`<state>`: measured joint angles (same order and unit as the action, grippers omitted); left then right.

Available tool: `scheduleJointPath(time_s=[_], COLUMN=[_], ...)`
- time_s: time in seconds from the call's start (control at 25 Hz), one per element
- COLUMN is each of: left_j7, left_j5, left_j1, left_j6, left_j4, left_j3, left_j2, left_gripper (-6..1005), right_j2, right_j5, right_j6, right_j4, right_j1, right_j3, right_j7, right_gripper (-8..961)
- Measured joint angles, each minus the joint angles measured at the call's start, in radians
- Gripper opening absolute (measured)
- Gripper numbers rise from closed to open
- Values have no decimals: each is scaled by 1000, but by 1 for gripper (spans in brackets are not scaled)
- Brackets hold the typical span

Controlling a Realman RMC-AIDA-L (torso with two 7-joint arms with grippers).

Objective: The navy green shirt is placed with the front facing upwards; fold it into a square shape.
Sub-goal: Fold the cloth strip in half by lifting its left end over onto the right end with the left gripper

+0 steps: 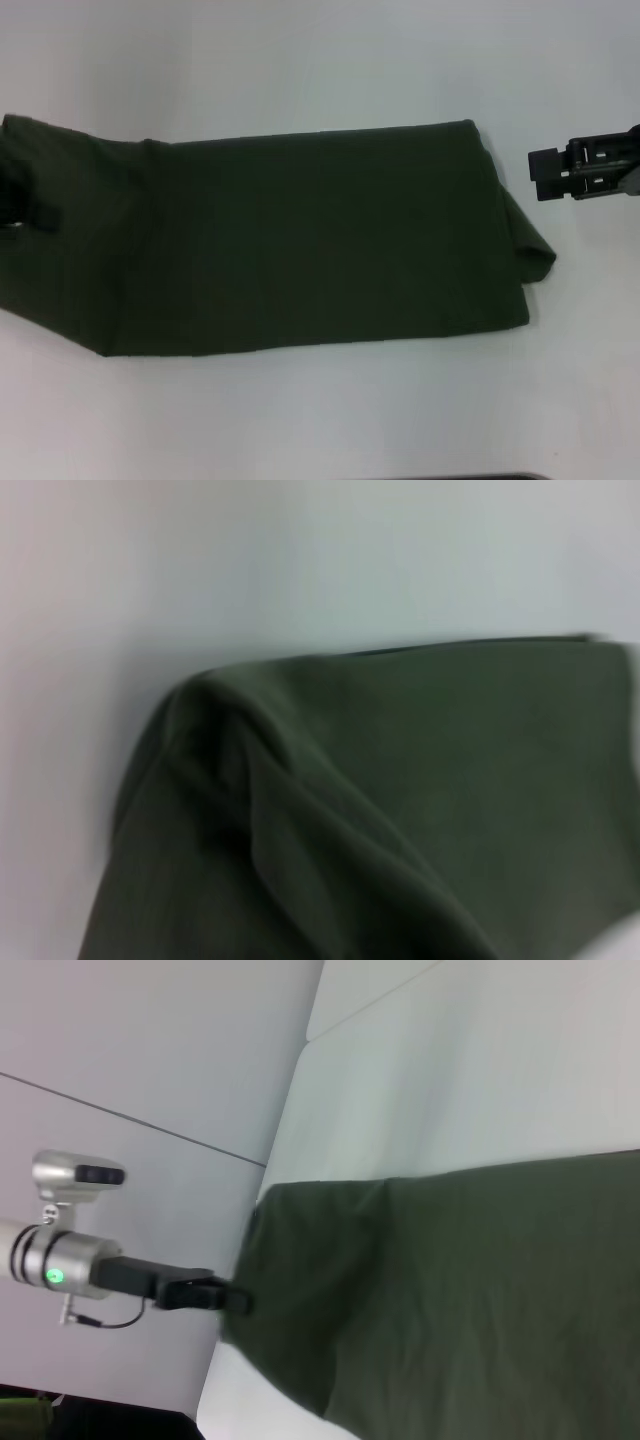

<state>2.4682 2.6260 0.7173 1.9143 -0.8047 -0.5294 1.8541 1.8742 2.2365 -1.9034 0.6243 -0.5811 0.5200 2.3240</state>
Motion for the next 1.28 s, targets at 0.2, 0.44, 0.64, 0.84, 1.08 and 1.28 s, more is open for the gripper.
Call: scheduleJointPath(time_s=[0.2,0.44,0.64,0.84,1.08,1.28], left_j7=[2,9,15,29,56,51], left_j5=[-130,-172,-175,-191,-218,-228], left_j1=[18,82,149,203,240,259], left_j6=[81,106,104,86,16,-47], left_j4=[0,9,41,73,121,189], left_j3=[-6,-28,-36,-41,-45,-46], left_j2=[28,98,146,183,210,222], left_gripper=[144,150,154,159,164,169], right_j2=[-8,-14,-12,-11,-5,-4], right_j5=[1,1,1,0,0,0], right_j6=[-1,-2,-2,-2,-3,-4], right_j4=[0,0,0,0,0,0], right_j1=[3,15,16,13,9,7], right_j3=[0,-1,-1,-2,-1,-1], right_j7=[0,0,-2,-1,-1,0], right_gripper=[851,851,851,851,852,852])
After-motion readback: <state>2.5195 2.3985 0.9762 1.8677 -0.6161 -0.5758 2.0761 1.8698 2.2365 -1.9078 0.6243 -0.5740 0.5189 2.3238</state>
